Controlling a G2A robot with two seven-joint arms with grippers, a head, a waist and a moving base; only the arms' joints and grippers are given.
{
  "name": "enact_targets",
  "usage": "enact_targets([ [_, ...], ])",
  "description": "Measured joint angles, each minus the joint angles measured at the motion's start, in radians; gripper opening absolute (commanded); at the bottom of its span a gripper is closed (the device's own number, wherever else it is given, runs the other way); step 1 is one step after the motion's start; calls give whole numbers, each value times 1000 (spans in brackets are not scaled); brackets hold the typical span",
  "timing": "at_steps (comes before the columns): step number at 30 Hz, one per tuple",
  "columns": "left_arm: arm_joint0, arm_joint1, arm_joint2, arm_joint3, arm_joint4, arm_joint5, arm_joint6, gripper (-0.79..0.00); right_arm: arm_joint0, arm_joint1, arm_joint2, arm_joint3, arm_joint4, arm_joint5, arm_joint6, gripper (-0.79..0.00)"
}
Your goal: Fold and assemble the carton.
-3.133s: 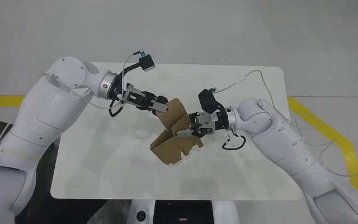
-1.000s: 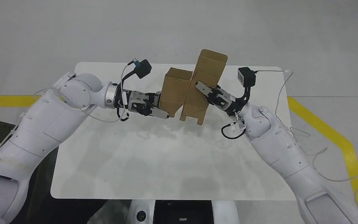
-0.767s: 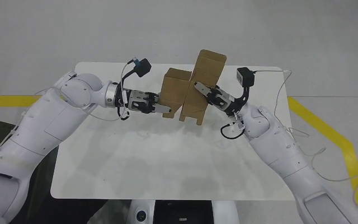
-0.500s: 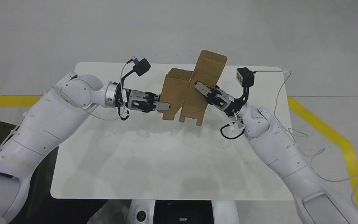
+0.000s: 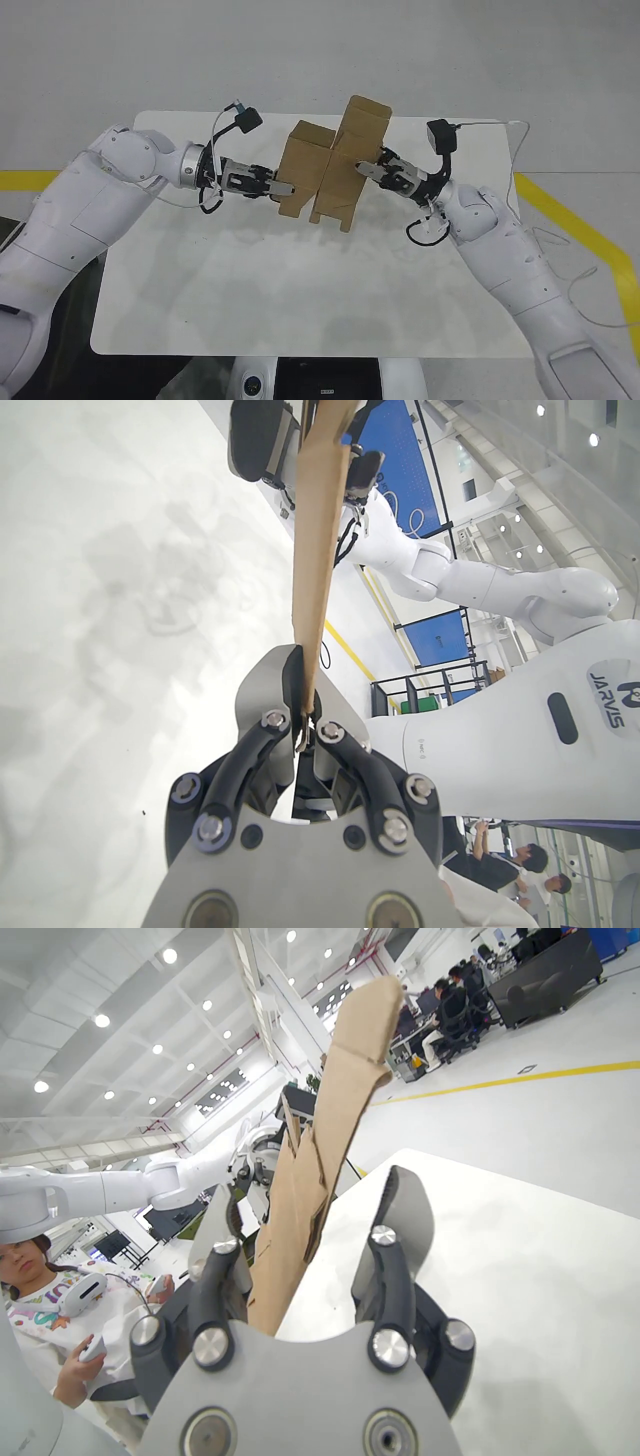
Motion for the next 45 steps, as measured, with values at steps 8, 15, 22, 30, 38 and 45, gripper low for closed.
enact_targets([
  [8,-14,22,11,-49,11,126,-126,-785,-6,52,51,27,188,1,315,0],
  [15,-14,46,26,-94,-18,225,-225,-785,-3,83,20,-1,323,72,557,0],
  [22,-16,60,43,-112,-50,291,-291,-785,-13,111,-38,-42,382,116,598,0],
  [30,-16,66,63,-129,-54,307,-307,-785,2,138,-119,-65,435,120,602,-369],
  [38,-24,70,85,-137,-46,308,-308,-785,34,158,-201,-70,473,107,589,-514],
  [45,-33,72,106,-132,-40,299,-299,-785,60,172,-273,-78,518,85,567,-785],
])
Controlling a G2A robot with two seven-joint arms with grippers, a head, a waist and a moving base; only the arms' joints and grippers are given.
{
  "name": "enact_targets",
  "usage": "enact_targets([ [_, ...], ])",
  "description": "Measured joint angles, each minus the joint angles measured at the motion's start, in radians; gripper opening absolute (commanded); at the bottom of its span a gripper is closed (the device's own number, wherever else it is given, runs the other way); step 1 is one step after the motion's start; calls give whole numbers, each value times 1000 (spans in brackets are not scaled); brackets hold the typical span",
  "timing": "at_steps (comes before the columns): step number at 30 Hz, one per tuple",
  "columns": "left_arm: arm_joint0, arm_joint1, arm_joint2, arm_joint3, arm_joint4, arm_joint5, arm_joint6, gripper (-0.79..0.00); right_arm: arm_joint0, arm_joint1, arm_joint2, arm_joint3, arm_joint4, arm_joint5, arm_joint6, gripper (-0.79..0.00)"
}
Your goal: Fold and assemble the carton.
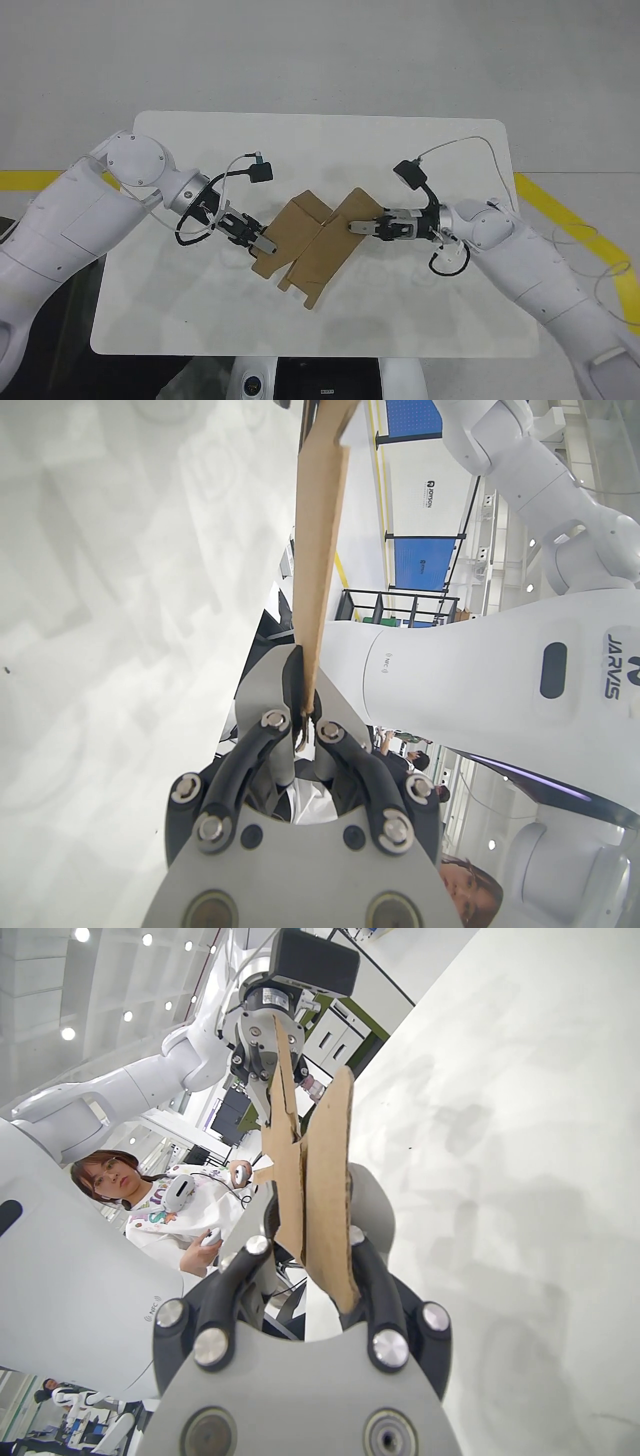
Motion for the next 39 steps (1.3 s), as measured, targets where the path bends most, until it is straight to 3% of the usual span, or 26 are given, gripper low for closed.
enact_targets([
  [3,-5,1,9,3,8,-10,10,-785,12,6,-29,4,18,-10,-10,-785],
  [4,-7,2,12,4,10,-14,14,-730,17,8,-41,6,25,-14,-14,-785],
  [6,-11,3,17,6,12,-18,18,-348,24,11,-57,11,34,-22,-22,-785],
  [7,-14,4,20,7,13,-21,21,-37,29,13,-66,15,41,-30,-30,-785],
  [8,-17,5,21,8,14,-23,23,0,31,14,-72,18,47,-37,-37,-785],
  [12,-25,11,20,33,2,-47,47,0,43,17,-89,43,65,-75,-75,-785],
  [19,-7,17,-9,90,-29,-168,168,0,39,1,-45,70,107,-85,-102,-785],
  [28,58,14,-58,131,-118,-278,279,0,2,-39,15,76,-42,-85,-260,-785],
  [39,115,1,-110,109,-199,-252,253,0,-22,-76,58,112,-265,-24,-472,-785],
])
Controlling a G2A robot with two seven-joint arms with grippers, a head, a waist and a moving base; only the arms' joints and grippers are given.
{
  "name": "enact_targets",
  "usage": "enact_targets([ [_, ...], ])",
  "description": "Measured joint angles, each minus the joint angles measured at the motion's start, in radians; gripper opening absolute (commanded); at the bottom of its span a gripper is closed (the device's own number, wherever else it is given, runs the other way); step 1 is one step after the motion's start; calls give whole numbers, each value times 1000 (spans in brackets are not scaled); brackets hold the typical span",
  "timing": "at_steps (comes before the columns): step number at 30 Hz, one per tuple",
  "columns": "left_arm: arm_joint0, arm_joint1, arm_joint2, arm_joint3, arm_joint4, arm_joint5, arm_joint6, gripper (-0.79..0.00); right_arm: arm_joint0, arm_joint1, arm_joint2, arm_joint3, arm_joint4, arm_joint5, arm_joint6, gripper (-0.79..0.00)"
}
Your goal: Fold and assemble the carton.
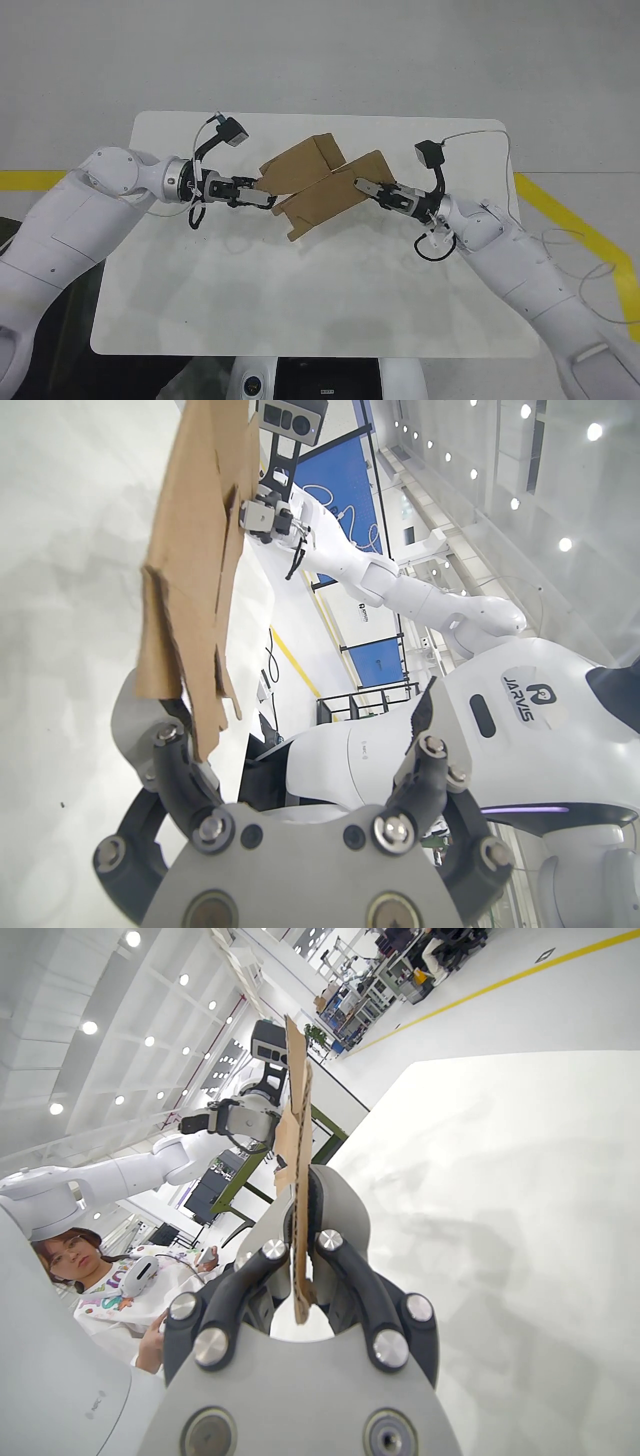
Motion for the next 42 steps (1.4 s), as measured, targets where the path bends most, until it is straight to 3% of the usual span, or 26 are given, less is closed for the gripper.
enact_targets([
  [8,28,-5,-44,8,1,25,-25,0,-27,-13,31,9,-89,25,-70,-785],
  [35,76,-56,-139,66,100,63,65,0,-62,-48,85,-10,-121,40,-33,-785],
  [36,78,-58,-141,67,106,66,66,-12,-63,-50,86,-10,-122,40,-32,-785],
  [39,84,-64,-148,77,118,69,73,-212,-64,-54,90,-10,-122,40,-26,-785],
  [40,87,-66,-151,82,120,71,77,-228,-64,-56,91,-10,-122,40,-25,-785],
  [42,92,-69,-157,89,123,74,82,-363,-65,-58,93,-10,-123,41,-21,-785],
])
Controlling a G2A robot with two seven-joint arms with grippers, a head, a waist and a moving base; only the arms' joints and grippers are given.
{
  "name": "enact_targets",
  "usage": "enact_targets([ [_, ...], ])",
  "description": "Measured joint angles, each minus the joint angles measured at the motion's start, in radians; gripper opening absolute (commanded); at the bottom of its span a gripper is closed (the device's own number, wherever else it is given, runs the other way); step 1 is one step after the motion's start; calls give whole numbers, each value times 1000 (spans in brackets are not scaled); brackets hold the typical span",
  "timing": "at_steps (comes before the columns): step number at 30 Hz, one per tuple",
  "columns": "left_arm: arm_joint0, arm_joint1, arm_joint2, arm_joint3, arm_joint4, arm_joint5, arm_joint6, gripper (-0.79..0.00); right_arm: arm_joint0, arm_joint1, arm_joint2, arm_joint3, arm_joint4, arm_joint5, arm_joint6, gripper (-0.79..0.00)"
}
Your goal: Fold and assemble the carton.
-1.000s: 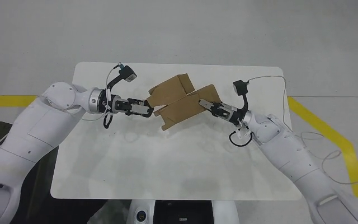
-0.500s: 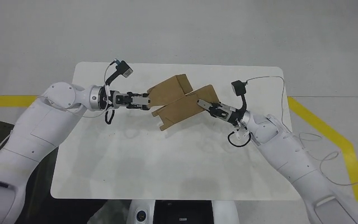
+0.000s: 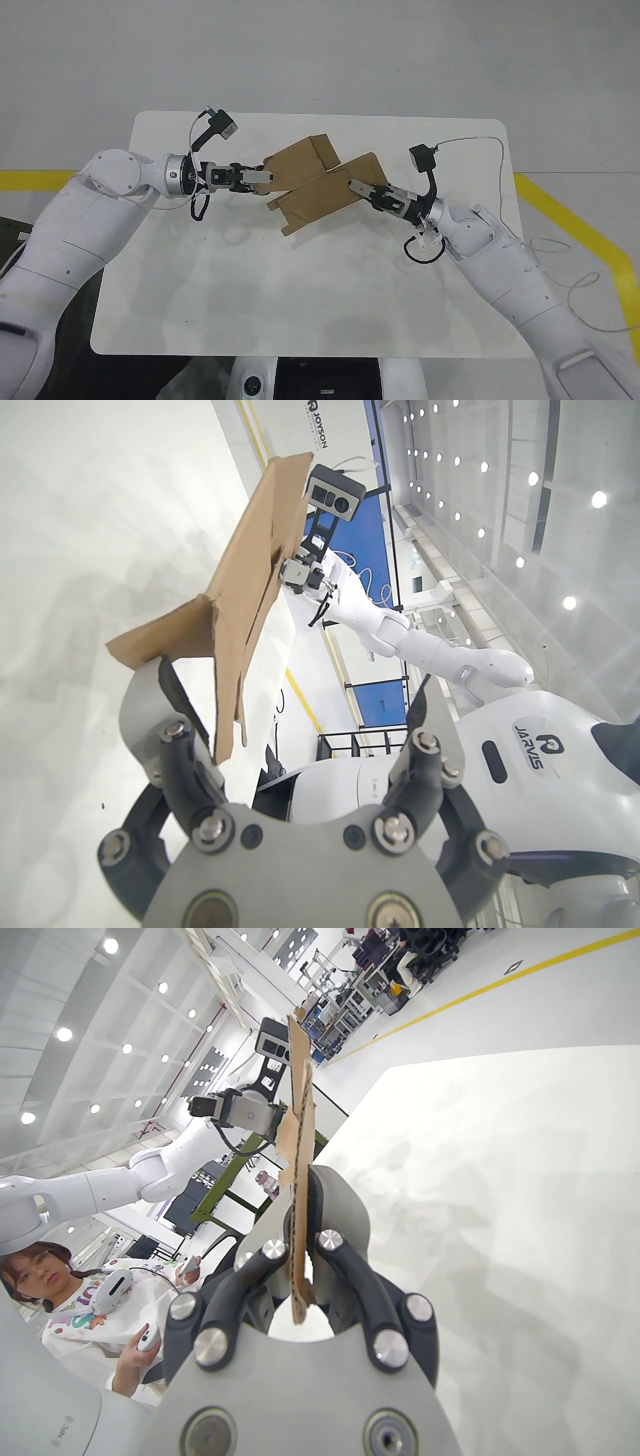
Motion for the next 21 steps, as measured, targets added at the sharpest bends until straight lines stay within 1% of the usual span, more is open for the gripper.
enact_targets([
  [1,3,-2,-4,4,3,2,1,-397,-1,-2,1,1,0,0,3,-785],
  [5,12,-7,-17,13,6,7,2,-443,-3,-7,6,4,-2,-2,8,-785],
  [12,28,-15,-37,24,23,22,-1,-443,-9,-14,16,8,-5,-5,19,-785],
  [14,30,-18,-41,26,33,28,-2,-456,-11,-15,20,8,-5,-5,23,-785],
  [17,33,-23,-45,28,46,33,-4,-542,-13,-18,25,8,-5,-7,29,-785],
  [21,36,-29,-53,35,59,38,-6,-723,-17,-20,32,7,-5,-7,35,-785],
])
